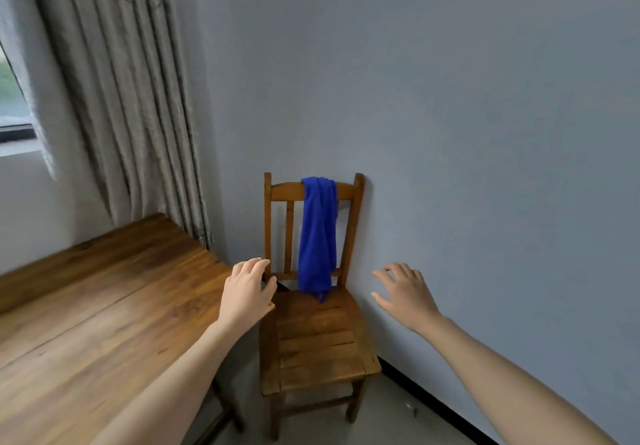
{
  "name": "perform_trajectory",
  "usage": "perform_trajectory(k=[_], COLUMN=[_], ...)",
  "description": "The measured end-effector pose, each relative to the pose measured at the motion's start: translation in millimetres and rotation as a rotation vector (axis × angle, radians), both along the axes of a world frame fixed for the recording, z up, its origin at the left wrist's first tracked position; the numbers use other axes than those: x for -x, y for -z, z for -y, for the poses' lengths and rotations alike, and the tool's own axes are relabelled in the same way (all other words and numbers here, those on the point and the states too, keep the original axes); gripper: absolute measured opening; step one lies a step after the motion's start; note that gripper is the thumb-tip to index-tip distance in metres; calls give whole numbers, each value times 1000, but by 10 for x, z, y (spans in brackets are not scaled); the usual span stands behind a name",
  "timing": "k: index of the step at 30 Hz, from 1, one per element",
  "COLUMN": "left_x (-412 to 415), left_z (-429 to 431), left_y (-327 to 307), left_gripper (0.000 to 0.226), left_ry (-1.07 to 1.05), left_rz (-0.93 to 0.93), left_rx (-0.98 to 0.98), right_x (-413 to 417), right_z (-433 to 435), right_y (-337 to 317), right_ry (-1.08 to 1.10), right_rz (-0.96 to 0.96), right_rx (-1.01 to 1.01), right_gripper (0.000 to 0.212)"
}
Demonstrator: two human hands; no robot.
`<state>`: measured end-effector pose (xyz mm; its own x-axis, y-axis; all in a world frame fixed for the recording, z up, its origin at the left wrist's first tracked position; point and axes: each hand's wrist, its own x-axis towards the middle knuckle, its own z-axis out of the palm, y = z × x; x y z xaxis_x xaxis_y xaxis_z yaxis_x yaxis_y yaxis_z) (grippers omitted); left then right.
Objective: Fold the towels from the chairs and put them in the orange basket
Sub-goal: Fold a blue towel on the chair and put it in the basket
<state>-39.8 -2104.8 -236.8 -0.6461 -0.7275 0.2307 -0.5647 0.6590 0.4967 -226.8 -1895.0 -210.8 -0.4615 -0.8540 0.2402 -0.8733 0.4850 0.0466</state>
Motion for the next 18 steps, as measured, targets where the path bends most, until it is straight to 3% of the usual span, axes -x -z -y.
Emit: perform_trajectory(k=[10, 18], left_x=[1045, 2151], left_z=[142, 384], left_y=[273, 410], left_gripper=[43, 43], left_ry=[69, -62], left_rz=[39, 53], left_rx=[-123, -171], right_x=[950, 2157], right_z=[68, 634], right_y=[207, 303], right_ry=[117, -35], right_rz=[106, 138], right_rx=[-47, -38], right_gripper=[42, 46])
